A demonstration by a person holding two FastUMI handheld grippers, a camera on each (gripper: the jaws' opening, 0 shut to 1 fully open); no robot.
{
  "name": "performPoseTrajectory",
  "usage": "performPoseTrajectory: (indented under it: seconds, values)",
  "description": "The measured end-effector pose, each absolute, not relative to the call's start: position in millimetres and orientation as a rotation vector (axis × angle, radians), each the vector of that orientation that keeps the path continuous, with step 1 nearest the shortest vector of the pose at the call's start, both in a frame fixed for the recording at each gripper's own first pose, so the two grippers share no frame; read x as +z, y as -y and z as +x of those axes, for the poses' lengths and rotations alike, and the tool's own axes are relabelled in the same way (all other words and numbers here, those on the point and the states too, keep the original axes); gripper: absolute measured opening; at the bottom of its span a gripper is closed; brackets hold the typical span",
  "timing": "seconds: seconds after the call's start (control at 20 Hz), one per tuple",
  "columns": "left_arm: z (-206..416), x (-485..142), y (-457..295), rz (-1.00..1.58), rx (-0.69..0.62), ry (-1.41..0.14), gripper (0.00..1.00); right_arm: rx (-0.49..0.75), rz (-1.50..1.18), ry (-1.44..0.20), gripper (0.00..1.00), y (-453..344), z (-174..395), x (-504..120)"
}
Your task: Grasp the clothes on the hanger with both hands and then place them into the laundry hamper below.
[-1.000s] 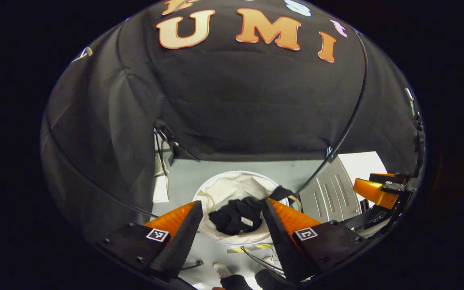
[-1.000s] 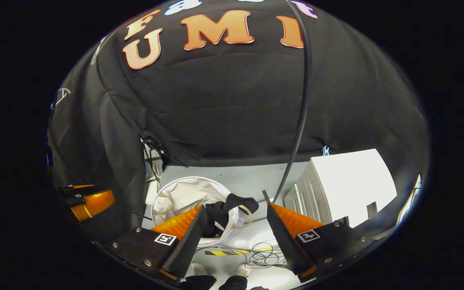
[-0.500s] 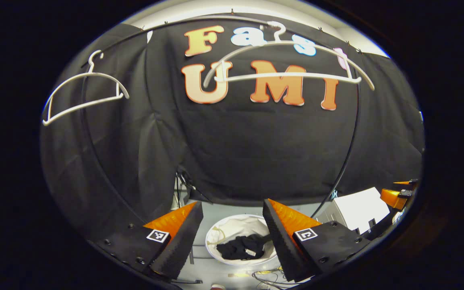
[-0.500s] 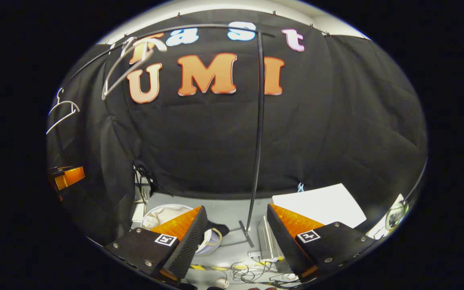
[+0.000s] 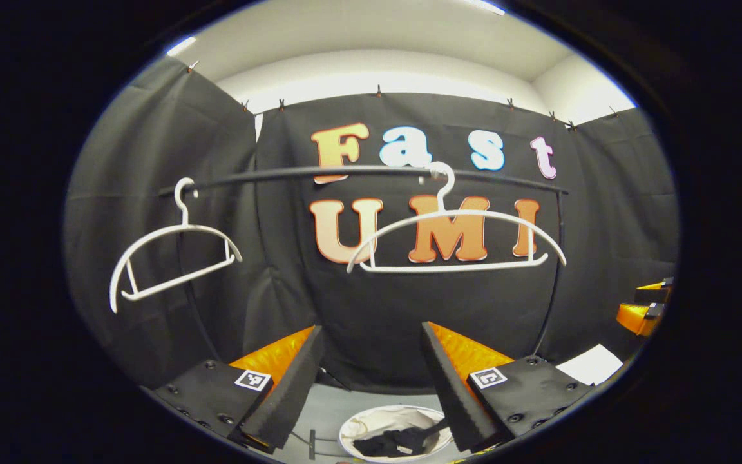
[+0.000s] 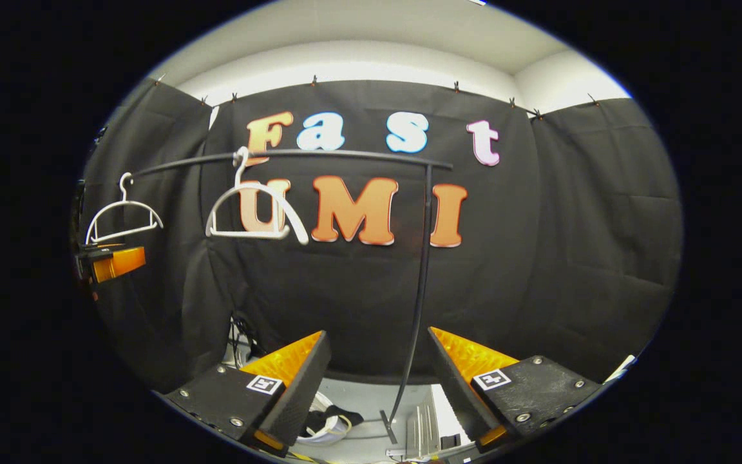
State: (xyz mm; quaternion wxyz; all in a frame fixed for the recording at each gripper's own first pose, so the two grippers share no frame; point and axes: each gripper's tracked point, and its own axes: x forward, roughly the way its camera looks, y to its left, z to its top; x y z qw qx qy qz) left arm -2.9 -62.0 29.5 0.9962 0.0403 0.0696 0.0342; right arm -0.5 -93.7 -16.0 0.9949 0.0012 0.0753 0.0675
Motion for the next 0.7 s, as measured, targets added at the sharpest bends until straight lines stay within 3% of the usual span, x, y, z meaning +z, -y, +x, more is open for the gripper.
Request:
performPoseTrajectory:
  seconds: [0.4, 0.5, 0.6, 0.65, 0.7]
  values:
    - [-6, 36, 24, 0.083, 0.152, -0.115, 0.95, 0.116, 0.016, -0.071, 1.00, 88, 18, 21]
    - [0, 34, 13, 0.090, 0.165, -0.124, 0.95, 0.102, 0.021, -0.079, 0.92, 86, 25, 20]
    - [6, 33, 4, 0.082, 0.163, -0.124, 0.95, 0.078, 0.022, -0.081, 0.92, 85, 30, 18]
    - [9, 33, 2, 0.079, 0.155, -0.123, 0.95, 0.059, 0.018, -0.081, 1.00, 86, 34, 19]
    - [14, 32, 0, 0.080, 0.148, -0.125, 0.97, 0.044, 0.015, -0.082, 1.00, 84, 37, 18]
